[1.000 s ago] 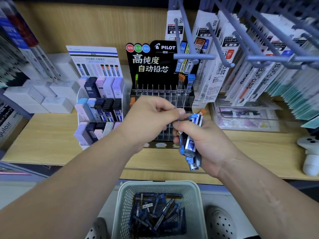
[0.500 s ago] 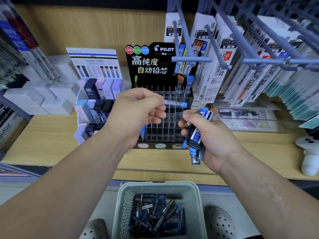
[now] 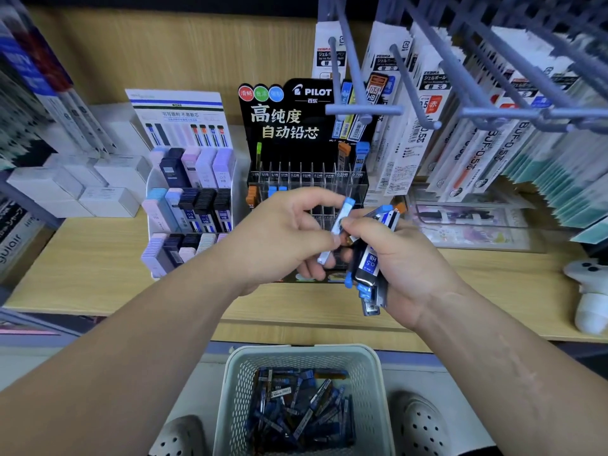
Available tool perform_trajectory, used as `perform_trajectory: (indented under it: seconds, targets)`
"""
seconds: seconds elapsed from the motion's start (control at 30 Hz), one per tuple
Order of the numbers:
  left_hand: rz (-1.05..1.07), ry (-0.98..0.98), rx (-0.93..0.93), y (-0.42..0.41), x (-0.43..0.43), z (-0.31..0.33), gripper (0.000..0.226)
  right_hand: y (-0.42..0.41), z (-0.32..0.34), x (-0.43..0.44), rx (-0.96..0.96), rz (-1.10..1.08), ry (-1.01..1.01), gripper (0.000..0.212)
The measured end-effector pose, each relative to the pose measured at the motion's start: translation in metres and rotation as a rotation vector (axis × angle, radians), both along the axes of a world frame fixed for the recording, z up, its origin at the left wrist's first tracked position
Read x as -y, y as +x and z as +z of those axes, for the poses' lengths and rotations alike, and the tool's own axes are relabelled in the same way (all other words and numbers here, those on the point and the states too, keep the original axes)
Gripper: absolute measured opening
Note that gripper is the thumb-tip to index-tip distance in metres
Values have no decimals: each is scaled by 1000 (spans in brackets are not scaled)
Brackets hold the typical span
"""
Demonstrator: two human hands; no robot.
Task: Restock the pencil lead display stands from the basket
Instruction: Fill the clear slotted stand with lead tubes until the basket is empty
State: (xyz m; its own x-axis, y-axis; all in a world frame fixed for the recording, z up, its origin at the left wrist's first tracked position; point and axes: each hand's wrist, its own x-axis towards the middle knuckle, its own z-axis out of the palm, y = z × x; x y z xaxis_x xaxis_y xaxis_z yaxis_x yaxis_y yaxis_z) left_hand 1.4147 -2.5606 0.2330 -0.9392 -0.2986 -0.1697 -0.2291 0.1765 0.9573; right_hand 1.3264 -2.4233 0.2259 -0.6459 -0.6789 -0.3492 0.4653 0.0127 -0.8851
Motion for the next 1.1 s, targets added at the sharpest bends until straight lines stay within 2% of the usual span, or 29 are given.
perform_trajectory:
  seconds: [0.23,0.5,0.6,0.8,0.93,1.1]
  targets:
    - [-10,-79,-2,2,1,-3,23,3,-2,2,-28,45,27,15]
    - [481,-114,-242,4,37,-2,13,1,-3,0,-22,1,80,11]
    - [555,-158,-298,6,47,2,17,1,-4,-1,-20,1,87,9]
    - [544,-266,-298,8,52,2,22,1,-4,0,-20,-7,87,11]
    - [541,-224,-326,8,53,7,19,1,-3,0,-20,-4,92,12]
    - [418,-277,-228,9,52,3,16,1,-2,-1,-10,-2,90,12]
